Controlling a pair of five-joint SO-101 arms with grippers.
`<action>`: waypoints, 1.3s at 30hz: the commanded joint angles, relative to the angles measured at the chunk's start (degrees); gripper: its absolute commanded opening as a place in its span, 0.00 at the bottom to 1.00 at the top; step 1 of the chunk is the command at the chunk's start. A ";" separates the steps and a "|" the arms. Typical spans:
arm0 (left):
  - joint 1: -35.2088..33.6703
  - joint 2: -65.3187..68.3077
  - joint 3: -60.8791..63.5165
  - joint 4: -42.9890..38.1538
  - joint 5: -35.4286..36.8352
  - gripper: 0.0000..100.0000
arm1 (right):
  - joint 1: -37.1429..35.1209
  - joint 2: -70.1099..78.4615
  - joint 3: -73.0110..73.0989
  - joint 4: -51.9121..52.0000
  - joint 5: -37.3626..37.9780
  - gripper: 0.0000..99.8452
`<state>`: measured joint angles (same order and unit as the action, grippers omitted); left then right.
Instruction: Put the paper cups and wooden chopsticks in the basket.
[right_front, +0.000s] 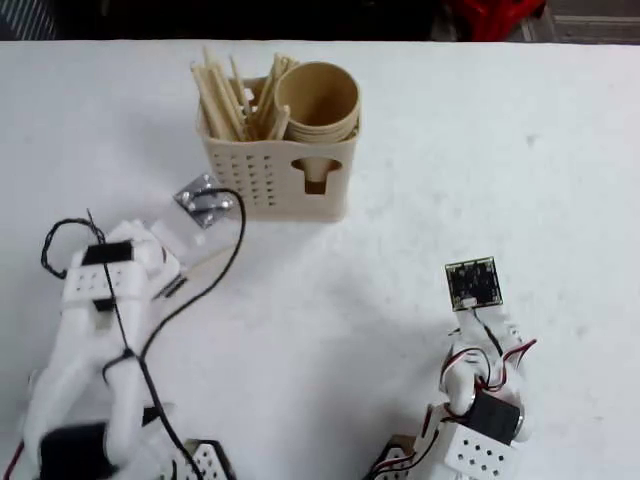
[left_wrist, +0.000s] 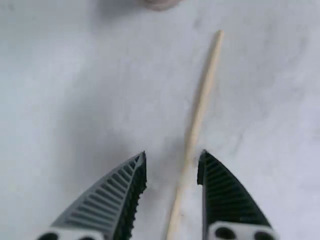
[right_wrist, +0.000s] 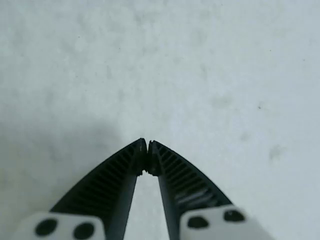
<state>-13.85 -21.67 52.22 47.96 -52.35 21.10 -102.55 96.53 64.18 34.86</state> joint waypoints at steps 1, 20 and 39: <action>0.75 10.77 -10.20 1.67 0.79 0.19 | 0.48 -0.66 0.35 -0.75 0.09 0.02; 1.10 33.01 -26.64 12.13 0.70 0.06 | 0.48 -0.66 0.35 -0.75 0.09 0.02; -3.12 31.78 -27.08 17.49 -2.11 0.03 | 0.48 -0.66 0.35 -0.75 0.09 0.02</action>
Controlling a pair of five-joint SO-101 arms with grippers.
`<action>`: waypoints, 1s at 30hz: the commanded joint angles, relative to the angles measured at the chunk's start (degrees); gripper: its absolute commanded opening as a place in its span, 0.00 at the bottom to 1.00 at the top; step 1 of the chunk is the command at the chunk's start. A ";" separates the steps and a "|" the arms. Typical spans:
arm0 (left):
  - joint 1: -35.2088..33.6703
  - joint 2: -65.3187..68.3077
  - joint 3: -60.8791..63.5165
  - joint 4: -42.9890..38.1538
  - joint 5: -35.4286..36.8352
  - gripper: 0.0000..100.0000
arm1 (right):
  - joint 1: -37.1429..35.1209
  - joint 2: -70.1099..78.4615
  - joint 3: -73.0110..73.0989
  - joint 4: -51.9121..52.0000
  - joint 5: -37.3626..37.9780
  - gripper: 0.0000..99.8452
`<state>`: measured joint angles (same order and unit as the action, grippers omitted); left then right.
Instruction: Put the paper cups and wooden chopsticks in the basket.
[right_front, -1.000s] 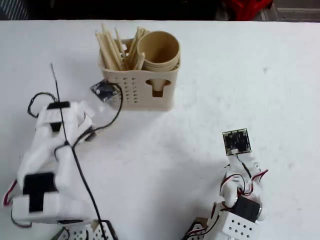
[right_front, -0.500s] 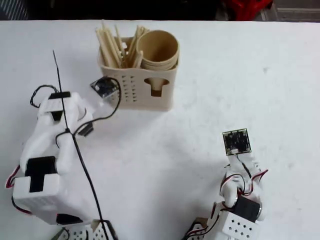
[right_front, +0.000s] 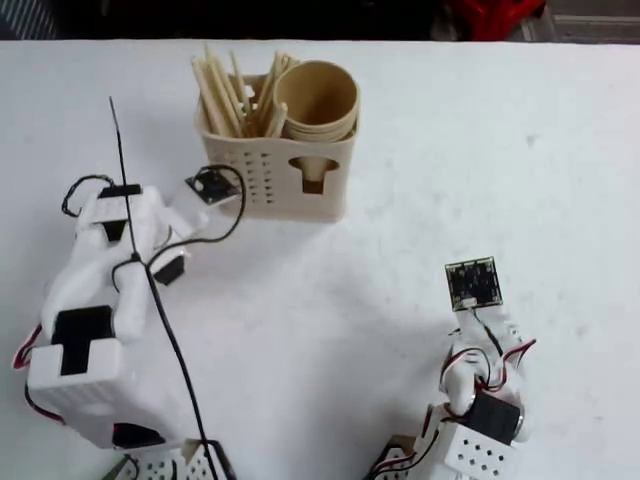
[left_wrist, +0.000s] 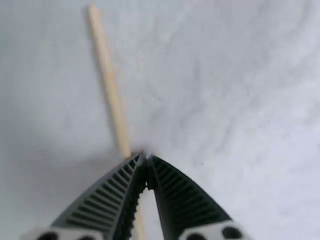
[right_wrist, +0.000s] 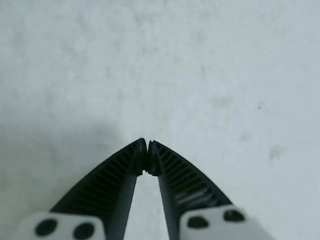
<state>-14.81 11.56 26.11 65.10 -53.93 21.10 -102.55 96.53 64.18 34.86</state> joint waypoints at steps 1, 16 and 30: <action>-2.51 -1.54 -0.79 0.26 -0.53 0.03 | 0.48 -0.66 0.35 -0.75 0.09 0.02; -7.08 3.21 -1.14 -0.97 -0.35 0.14 | 0.48 -0.66 0.35 -0.75 0.09 0.02; -12.09 -16.31 -0.53 -0.53 -0.35 0.02 | 0.48 -0.66 0.35 -0.75 0.09 0.02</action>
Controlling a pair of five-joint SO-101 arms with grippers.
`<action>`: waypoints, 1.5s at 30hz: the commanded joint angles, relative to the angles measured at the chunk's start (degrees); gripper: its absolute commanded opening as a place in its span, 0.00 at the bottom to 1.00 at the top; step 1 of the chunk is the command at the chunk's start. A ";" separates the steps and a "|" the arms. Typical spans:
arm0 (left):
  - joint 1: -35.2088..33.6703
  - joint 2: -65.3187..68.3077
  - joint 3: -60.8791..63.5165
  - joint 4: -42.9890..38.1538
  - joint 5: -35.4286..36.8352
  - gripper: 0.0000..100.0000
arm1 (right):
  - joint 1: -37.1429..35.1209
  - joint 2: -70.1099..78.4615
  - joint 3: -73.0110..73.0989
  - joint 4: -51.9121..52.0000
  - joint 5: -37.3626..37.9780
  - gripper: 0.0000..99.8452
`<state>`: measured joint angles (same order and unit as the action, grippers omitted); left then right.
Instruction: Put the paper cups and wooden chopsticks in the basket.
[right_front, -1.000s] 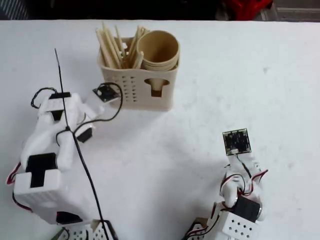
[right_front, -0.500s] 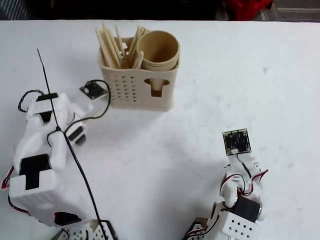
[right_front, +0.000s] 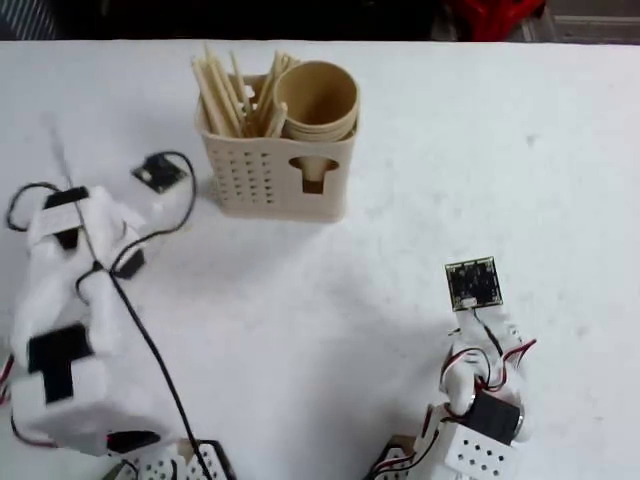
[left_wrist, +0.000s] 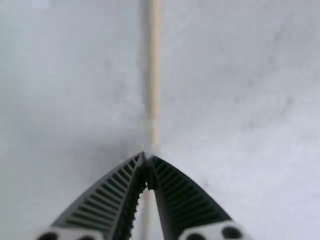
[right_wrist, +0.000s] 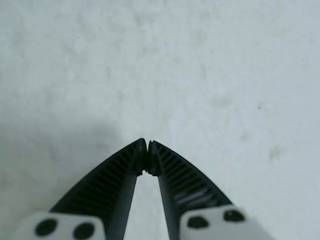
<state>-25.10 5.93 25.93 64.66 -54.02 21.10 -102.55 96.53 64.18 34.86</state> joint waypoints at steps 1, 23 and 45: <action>-1.80 -12.88 -0.44 1.14 -0.26 0.02 | 0.48 -0.66 0.35 -0.75 0.09 0.02; 3.30 12.70 -15.12 0.88 6.15 0.18 | 0.48 -0.66 0.35 -0.75 0.09 0.02; -3.82 9.27 -22.33 7.12 10.55 0.02 | 0.48 -0.66 0.35 -0.75 0.09 0.02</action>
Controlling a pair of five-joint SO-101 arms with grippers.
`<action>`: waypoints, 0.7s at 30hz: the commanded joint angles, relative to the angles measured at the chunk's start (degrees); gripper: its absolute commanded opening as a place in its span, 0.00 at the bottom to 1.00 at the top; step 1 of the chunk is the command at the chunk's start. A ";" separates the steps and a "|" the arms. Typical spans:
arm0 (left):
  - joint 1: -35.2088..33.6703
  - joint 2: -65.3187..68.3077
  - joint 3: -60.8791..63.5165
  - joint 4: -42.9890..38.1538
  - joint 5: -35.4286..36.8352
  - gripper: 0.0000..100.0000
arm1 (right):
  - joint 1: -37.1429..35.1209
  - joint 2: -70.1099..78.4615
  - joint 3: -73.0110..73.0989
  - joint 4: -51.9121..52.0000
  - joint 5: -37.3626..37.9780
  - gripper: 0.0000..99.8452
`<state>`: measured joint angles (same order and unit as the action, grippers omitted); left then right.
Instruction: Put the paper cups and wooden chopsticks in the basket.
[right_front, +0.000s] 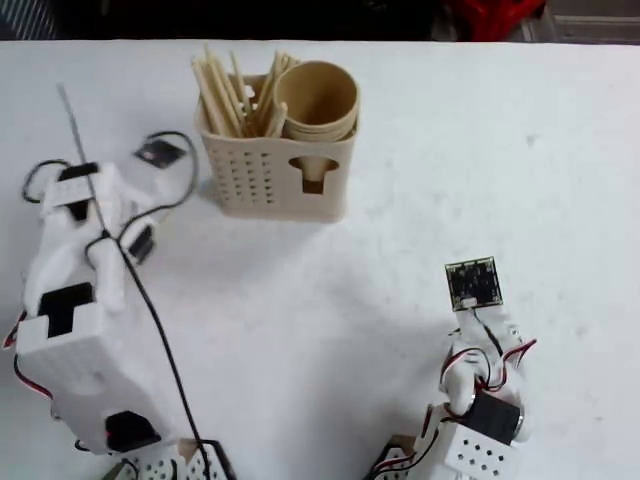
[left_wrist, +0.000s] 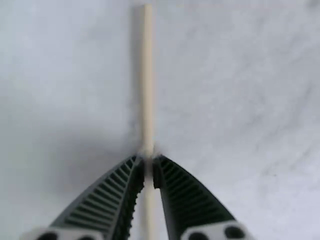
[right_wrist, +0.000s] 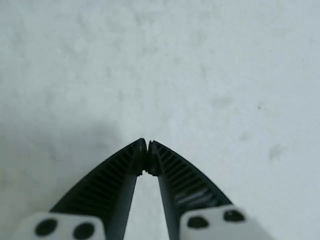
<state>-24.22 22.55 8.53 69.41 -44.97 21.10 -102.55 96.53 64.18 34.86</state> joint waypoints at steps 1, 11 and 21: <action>-4.79 -9.89 -5.71 3.69 1.58 0.02 | 0.48 -0.66 0.35 -0.75 0.09 0.02; 7.43 -44.35 -9.76 10.55 12.84 0.02 | 0.48 -0.66 0.35 -0.75 0.09 0.02; 32.04 -55.78 -9.49 -10.29 28.48 0.02 | 0.48 -0.66 0.35 -0.75 0.09 0.02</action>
<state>1.54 -30.90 1.23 70.55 -21.67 21.10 -102.55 96.53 64.18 34.86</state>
